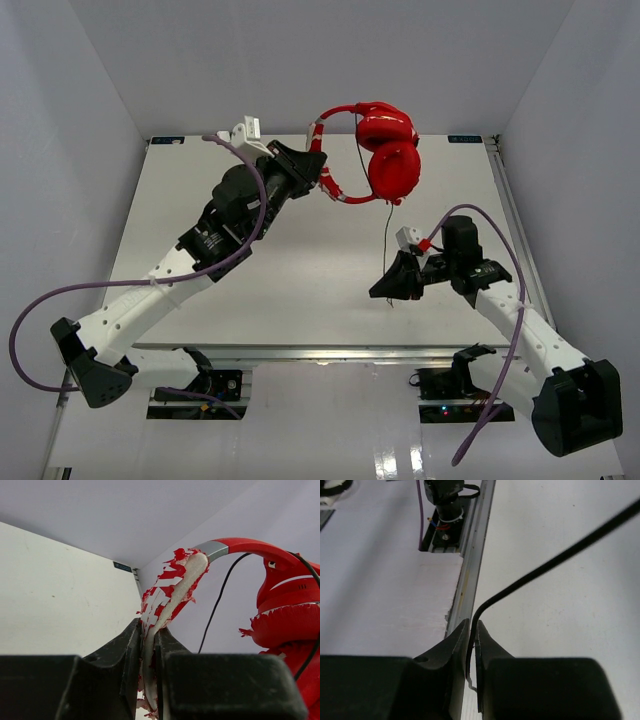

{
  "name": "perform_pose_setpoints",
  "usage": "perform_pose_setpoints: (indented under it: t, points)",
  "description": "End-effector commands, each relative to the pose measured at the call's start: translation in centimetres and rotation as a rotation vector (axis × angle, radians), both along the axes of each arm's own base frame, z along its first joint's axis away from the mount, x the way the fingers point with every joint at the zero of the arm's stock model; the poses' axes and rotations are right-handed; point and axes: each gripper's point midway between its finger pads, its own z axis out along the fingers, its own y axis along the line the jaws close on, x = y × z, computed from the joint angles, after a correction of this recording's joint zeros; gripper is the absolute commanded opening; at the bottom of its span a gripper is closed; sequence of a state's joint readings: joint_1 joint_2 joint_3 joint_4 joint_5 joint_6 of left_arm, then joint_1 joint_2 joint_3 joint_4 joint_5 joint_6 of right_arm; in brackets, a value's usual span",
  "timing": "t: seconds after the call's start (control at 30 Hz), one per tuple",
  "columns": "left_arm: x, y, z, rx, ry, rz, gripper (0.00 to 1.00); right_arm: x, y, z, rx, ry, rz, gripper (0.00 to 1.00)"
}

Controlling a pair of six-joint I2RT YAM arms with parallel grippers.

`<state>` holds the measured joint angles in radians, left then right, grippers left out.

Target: Wrap the headphones

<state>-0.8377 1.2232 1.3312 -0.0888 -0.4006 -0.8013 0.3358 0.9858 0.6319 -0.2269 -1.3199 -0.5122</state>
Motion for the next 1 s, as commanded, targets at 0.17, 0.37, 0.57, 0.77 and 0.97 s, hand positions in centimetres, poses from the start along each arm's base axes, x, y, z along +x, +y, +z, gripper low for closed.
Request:
perform_pose_setpoints:
  t: [0.17,0.37,0.57,0.77,0.97]
  points:
    - [2.9,3.5,-0.8,0.038,0.013,0.193,0.00,2.2,-3.1,1.8,-0.325,-0.224,-0.155,0.10]
    - [4.8,2.0,-3.6,0.001,0.082,0.176,0.00,2.8,-5.0,2.0,-0.477,-0.301,-0.151,0.09]
    - [7.2,-1.0,-5.4,0.031,0.134,0.148,0.00,3.0,-7.1,2.3,-0.649,-0.429,-0.151,0.09]
    - [8.5,-4.3,-10.9,0.138,0.232,0.069,0.00,5.2,-8.7,5.0,-0.767,-0.615,-0.244,0.08]
    - [8.0,-6.6,-19.0,0.291,0.347,-0.033,0.00,8.1,-10.1,9.3,-0.828,-0.802,-0.378,0.08]
